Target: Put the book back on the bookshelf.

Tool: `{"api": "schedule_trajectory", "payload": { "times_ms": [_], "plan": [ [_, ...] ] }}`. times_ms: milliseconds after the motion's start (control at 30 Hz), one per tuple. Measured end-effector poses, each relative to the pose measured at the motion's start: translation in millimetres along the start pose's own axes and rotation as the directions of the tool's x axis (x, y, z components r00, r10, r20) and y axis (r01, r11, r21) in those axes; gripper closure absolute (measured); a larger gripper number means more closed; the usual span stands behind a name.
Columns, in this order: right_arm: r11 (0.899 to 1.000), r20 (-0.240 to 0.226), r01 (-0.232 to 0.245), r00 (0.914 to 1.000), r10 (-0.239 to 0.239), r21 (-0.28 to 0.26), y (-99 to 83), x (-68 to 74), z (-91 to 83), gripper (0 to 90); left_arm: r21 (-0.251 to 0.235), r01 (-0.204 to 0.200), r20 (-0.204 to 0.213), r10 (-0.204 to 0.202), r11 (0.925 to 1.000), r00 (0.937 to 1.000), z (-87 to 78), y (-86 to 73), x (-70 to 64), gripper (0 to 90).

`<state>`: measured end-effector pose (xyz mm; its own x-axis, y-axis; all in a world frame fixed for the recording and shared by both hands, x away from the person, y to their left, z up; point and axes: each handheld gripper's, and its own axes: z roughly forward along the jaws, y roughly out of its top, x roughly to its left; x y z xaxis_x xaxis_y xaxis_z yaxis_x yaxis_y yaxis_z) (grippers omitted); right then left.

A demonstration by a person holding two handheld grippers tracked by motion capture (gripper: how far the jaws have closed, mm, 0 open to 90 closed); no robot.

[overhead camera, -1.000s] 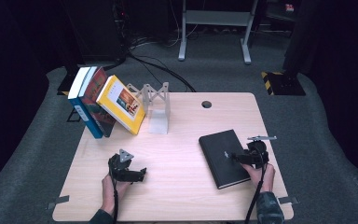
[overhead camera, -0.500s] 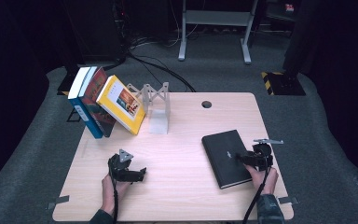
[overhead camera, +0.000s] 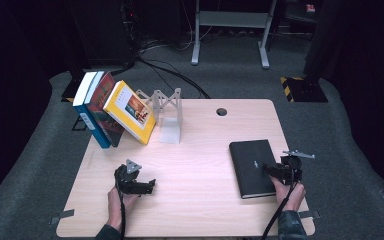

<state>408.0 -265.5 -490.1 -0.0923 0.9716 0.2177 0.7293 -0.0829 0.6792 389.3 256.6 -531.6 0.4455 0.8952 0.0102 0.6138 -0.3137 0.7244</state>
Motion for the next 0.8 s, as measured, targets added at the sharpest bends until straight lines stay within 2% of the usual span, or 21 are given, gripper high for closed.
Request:
{"api": "schedule_trajectory", "payload": {
  "times_ms": [33, 167, 233, 267, 333, 367, 500, 533, 567, 733, 767, 800],
  "plan": [
    [1.000, 0.001, -0.011, 0.9999, 0.011, -0.002, -0.5, 0.7, -0.3, 38.0, -0.001, 0.000, 0.001, 0.000, 1.0000, 1.0000, 0.0, 0.0, 0.3, 0.1],
    [1.000, -0.010, 0.013, 0.9999, -0.013, 0.012, 1.9, -1.5, 0.0, 37.5, 0.000, -0.003, 0.001, 0.003, 1.0000, 1.0000, -0.1, -0.1, 0.6, 0.2],
    [1.000, -0.024, 0.020, 0.9995, -0.019, 0.021, 3.8, -2.5, 0.2, 37.0, -0.008, -0.013, -0.014, 0.013, 0.9999, 0.9998, -0.6, 0.0, -2.1, 0.4],
    [0.998, -0.028, 0.054, 0.9982, -0.054, 0.024, 4.8, -4.1, 0.3, 36.6, -0.019, -0.015, -0.031, 0.015, 0.9997, 0.9994, 0.0, 0.0, -4.0, 0.3],
    [0.997, -0.033, 0.070, 0.9971, -0.068, 0.039, 6.2, -3.5, -0.3, 34.5, -0.020, -0.017, -0.056, 0.016, 0.9997, 0.9983, 0.4, 1.3, -9.5, 0.4],
    [0.995, -0.043, 0.092, 0.9951, -0.090, 0.048, 7.2, -3.9, -0.6, 33.5, -0.024, -0.028, -0.069, 0.026, 0.9993, 0.9972, 0.7, 1.6, -10.5, 0.4],
    [0.991, -0.059, 0.124, 0.9910, -0.121, 0.057, 11.4, -4.1, -2.3, 31.3, -0.012, -0.008, -0.046, 0.007, 0.9999, 0.9989, 1.8, 2.7, -8.0, 0.4],
    [0.990, -0.066, 0.130, 0.9897, -0.127, 0.053, 12.6, -4.5, -2.4, 30.8, -0.008, 0.018, -0.029, -0.018, 0.9998, 0.9994, 3.2, 3.0, -5.4, 0.4],
    [0.989, -0.073, 0.138, 0.9882, -0.134, 0.053, 14.7, -4.9, -3.0, 30.7, -0.005, 0.027, -0.027, -0.027, 0.9996, 0.9993, 3.8, 3.2, -4.0, 0.3],
    [0.984, -0.098, 0.165, 0.9825, -0.158, 0.066, 24.2, -6.0, -1.0, 25.3, -0.007, 0.023, -0.018, -0.023, 0.9997, 0.9996, 4.6, 3.8, -3.3, 0.0],
    [0.985, -0.095, 0.157, 0.9841, -0.150, 0.075, 25.6, -5.4, -0.8, 23.4, -0.004, 0.022, -0.015, -0.022, 0.9998, 0.9996, 4.5, 3.8, -3.1, 0.0],
    [0.982, -0.109, 0.172, 0.9806, -0.163, 0.077, 27.6, -6.1, 0.4, 23.6, -0.005, 0.022, -0.016, -0.022, 0.9997, 0.9996, 4.6, 3.8, -3.1, 0.0]
  ]
}}
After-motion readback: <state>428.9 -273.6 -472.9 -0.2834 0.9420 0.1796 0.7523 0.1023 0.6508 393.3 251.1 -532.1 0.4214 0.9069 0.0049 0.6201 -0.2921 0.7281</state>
